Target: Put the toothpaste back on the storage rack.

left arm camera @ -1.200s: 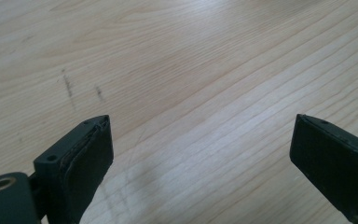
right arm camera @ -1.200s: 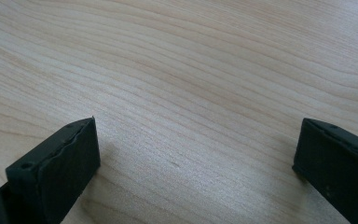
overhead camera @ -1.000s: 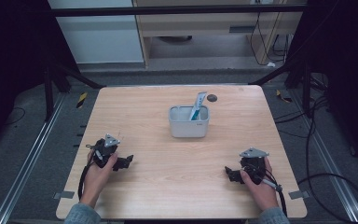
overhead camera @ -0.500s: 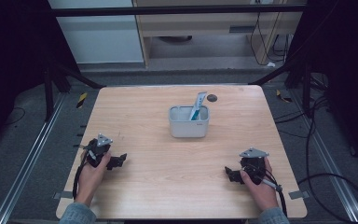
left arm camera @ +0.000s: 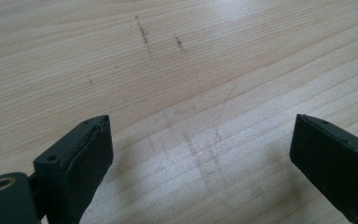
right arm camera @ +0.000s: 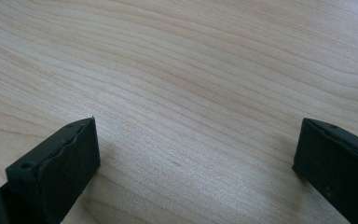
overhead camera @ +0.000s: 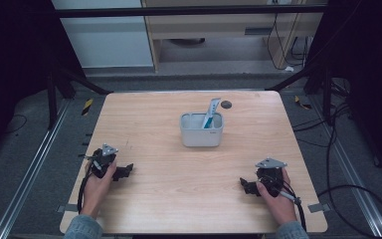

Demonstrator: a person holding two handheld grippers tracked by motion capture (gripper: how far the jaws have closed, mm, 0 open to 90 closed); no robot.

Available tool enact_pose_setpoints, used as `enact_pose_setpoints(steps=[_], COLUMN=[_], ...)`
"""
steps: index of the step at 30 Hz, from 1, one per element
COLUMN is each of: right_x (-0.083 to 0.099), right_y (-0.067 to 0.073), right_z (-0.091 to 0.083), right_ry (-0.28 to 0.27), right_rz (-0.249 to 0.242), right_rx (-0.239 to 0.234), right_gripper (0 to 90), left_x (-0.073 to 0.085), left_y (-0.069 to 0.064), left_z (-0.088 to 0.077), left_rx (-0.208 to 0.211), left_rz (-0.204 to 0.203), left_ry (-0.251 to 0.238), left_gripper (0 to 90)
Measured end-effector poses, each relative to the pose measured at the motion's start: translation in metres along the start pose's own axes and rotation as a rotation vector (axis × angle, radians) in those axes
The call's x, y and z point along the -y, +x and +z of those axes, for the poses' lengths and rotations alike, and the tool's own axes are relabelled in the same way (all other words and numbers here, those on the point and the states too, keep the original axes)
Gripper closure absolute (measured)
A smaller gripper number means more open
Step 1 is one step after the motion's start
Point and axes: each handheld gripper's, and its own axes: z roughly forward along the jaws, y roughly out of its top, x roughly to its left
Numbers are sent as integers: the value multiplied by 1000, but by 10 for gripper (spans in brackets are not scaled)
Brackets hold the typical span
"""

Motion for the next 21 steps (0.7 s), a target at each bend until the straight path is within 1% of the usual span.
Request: enact_pose_setpoints(steps=[5, 10, 16, 21], right_x=[0, 0, 0, 0], right_y=[0, 0, 0, 0], right_z=[0, 0, 0, 0], right_ry=[0, 0, 0, 0], right_rz=[0, 0, 1, 0], right_rx=[0, 0, 0, -1], right_gripper=[4, 4, 4, 4], left_x=[4, 7, 10, 10], left_y=[2, 5, 6, 6], left_z=[2, 4, 5, 5], left_rx=[-2, 15, 17, 19], left_rz=[-10, -32, -32, -31], left_ry=[4, -14, -37, -36], left_gripper=[55, 41, 16, 9])
